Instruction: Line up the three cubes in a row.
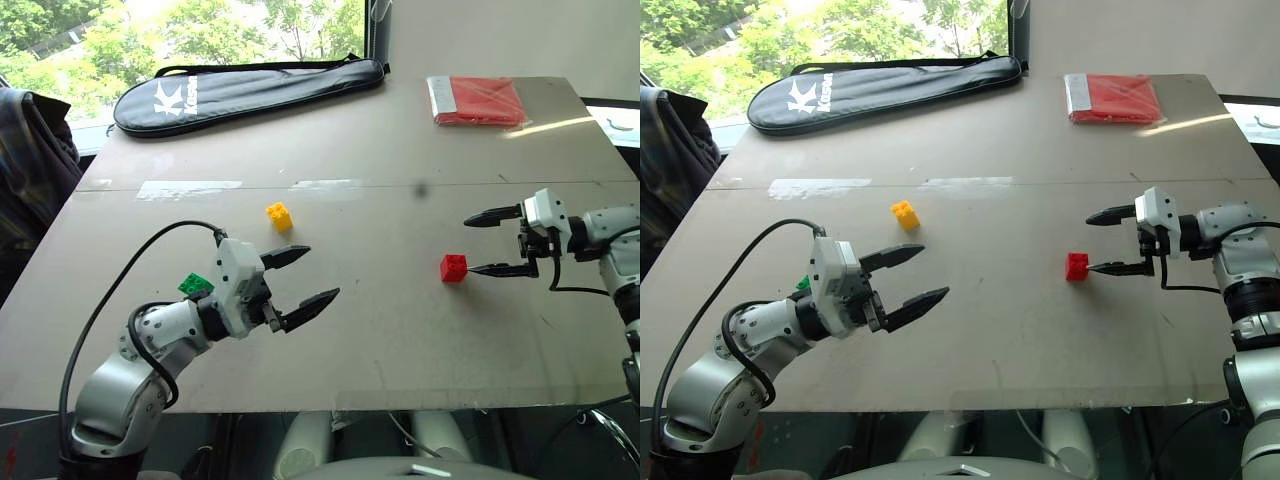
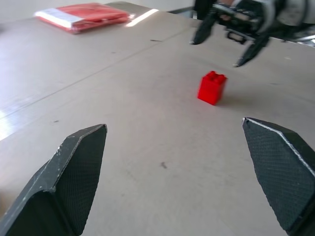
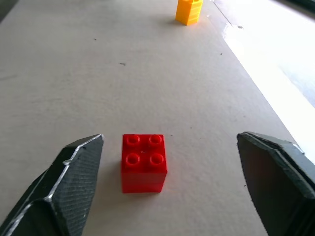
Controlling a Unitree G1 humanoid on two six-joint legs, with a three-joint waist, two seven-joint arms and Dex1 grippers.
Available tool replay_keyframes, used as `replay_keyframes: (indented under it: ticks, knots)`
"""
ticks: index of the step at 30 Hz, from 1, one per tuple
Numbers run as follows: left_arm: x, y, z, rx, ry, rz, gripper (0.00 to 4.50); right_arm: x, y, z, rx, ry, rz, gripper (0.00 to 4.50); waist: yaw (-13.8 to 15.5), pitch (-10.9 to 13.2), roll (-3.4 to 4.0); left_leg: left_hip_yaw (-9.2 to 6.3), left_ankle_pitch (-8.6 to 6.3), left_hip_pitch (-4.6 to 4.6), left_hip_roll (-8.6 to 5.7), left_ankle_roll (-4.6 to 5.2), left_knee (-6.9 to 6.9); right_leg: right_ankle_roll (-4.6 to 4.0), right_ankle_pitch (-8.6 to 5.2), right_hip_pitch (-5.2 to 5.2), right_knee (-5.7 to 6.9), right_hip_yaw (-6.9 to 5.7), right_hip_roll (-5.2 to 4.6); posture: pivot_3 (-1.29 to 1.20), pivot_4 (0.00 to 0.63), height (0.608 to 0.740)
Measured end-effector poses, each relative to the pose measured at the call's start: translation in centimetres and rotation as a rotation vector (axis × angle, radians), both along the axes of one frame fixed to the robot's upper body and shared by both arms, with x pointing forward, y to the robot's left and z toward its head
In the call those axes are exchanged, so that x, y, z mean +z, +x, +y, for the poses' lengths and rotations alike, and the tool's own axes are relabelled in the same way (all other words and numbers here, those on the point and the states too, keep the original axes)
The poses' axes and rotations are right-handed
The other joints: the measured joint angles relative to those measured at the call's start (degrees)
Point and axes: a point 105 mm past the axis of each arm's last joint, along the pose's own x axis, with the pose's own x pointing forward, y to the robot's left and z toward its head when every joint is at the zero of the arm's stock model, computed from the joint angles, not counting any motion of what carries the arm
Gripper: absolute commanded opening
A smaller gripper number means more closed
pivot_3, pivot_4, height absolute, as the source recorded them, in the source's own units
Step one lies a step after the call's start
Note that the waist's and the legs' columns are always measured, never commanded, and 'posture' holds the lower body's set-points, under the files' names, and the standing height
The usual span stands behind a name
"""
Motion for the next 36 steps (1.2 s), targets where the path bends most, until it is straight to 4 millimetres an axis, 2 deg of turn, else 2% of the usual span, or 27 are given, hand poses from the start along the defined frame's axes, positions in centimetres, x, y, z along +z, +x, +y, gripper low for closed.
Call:
replay_keyframes:
  ticks: [1,3,5,6,10,15,19,23,29,36]
  knots:
    - [-0.4,-0.5,0.3,0.022,-0.009,0.010,4.50,0.0,-1.1,-0.5,-0.022,0.033,0.022,4.45,0.19,0.00,0.00,-0.01,-0.01,-0.07,0.01,0.01,0.00,0.00,0.00,-0.05,-0.03,0.02,0.00,0.00,0.150,0.740]
    - [-0.8,-0.8,0.7,0.048,-0.007,0.020,4.50,-0.1,-1.9,-0.8,-0.036,0.060,0.048,4.45,0.40,0.00,0.00,0.02,-0.01,-0.05,0.02,0.00,0.00,0.00,0.00,-0.06,-0.02,0.03,0.01,0.00,0.150,0.740]
    - [-1.1,-1.3,3.1,0.154,0.009,-0.011,4.50,-0.4,-4.7,-0.8,-0.035,0.132,0.100,4.45,0.56,-0.04,0.02,0.26,-0.14,0.38,0.17,0.25,0.02,-0.12,0.06,0.23,0.00,0.06,0.18,0.00,0.150,0.740]
    - [-1.3,-1.4,3.7,0.177,0.018,-0.013,4.50,-0.6,-5.2,-0.7,-0.032,0.138,0.111,4.45,0.53,-0.05,0.02,0.26,-0.15,0.50,0.17,0.26,0.02,-0.12,0.05,0.36,0.01,0.02,0.27,0.00,0.150,0.740]
    - [-4.8,-2.1,9.1,0.354,0.108,0.030,4.50,-2.1,-8.3,0.7,0.026,0.250,0.156,4.45,0.44,-0.06,-0.03,0.33,-0.15,0.57,0.24,0.28,0.06,-0.11,0.05,0.44,-0.04,0.08,0.51,0.00,0.150,0.740]
    - [-5.2,-1.9,10.7,0.380,0.128,-0.010,4.50,-1.8,-9.0,1.8,0.087,0.288,0.130,4.45,0.63,-0.12,-0.13,0.23,-0.18,0.50,0.23,0.32,0.46,0.02,0.16,0.55,-0.04,-0.01,0.50,0.00,0.150,0.740]
    - [-5.5,-1.4,11.4,0.392,0.127,-0.005,4.50,-1.9,-9.2,1.8,0.096,0.289,0.137,4.45,0.70,-0.13,-0.15,0.18,-0.20,0.46,0.22,0.35,0.55,0.01,0.16,0.56,-0.04,-0.06,0.50,0.00,0.150,0.740]
    - [-5.0,0.0,11.9,0.399,0.114,-0.041,4.50,-1.7,-9.1,2.0,0.105,0.290,0.134,4.45,0.63,-0.13,-0.16,0.18,-0.20,0.47,0.23,0.35,0.55,0.01,0.17,0.56,-0.04,-0.05,0.49,0.00,0.150,0.740]
    - [-3.9,0.2,13.0,0.449,0.091,-0.080,4.50,-0.8,-8.7,2.8,0.123,0.322,0.117,4.45,0.46,-0.14,-0.19,0.18,-0.22,0.46,0.25,0.35,0.55,0.02,0.17,0.55,-0.04,-0.04,0.47,0.00,0.150,0.740]
    - [-5.3,0.7,14.8,0.555,0.133,-0.033,4.50,-0.5,-8.1,3.5,0.103,0.393,0.111,4.45,0.63,-0.15,-0.21,0.15,-0.22,0.45,0.24,0.35,0.55,0.02,0.17,0.56,-0.04,-0.07,0.47,0.00,0.150,0.740]
